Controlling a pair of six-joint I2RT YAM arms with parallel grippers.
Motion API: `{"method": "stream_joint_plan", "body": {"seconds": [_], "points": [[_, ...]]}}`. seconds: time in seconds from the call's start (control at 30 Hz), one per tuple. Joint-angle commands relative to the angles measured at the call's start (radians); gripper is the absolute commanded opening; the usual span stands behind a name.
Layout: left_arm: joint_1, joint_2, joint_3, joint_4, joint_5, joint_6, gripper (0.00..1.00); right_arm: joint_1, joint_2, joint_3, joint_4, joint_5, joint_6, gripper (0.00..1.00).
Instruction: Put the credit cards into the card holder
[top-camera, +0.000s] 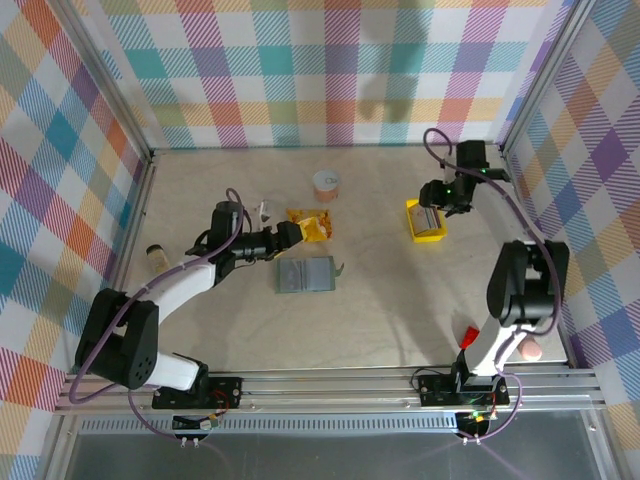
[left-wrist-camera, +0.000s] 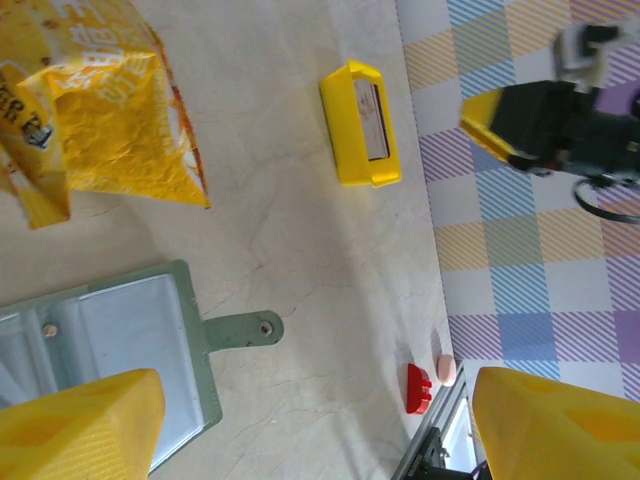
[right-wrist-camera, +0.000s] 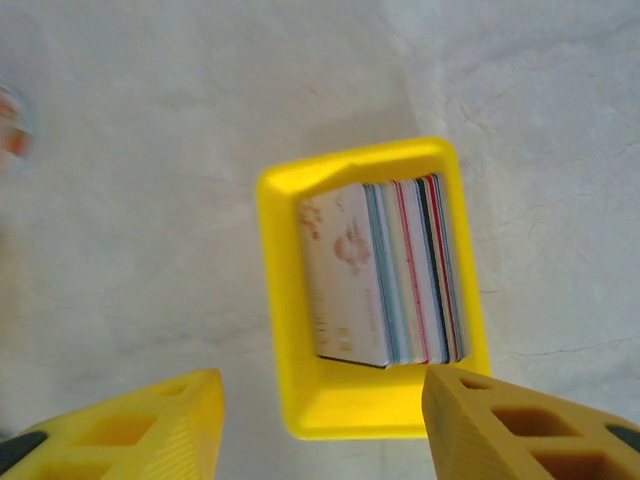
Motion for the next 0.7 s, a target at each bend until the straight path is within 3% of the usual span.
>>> {"method": "stream_joint_plan", "body": {"seconds": [0.0,0.37,0.67], "points": [[-0.005,0.021,0.051,-0.011,0.062,0.028,0.80,0.074,0.084,0.090,-0.136,0.155,-0.125,0.56],[-0.003,0.023,0.071,-0.075,0.076,0.092,0.78,0.120,0.227,0.184,-0.171,0.367,-0.140,0.52],[-0.003,0.019,0.068,-0.071,0.083,0.094,0.76,0.121,0.284,0.181,-0.152,0.338,-0.160,0.49]]}}
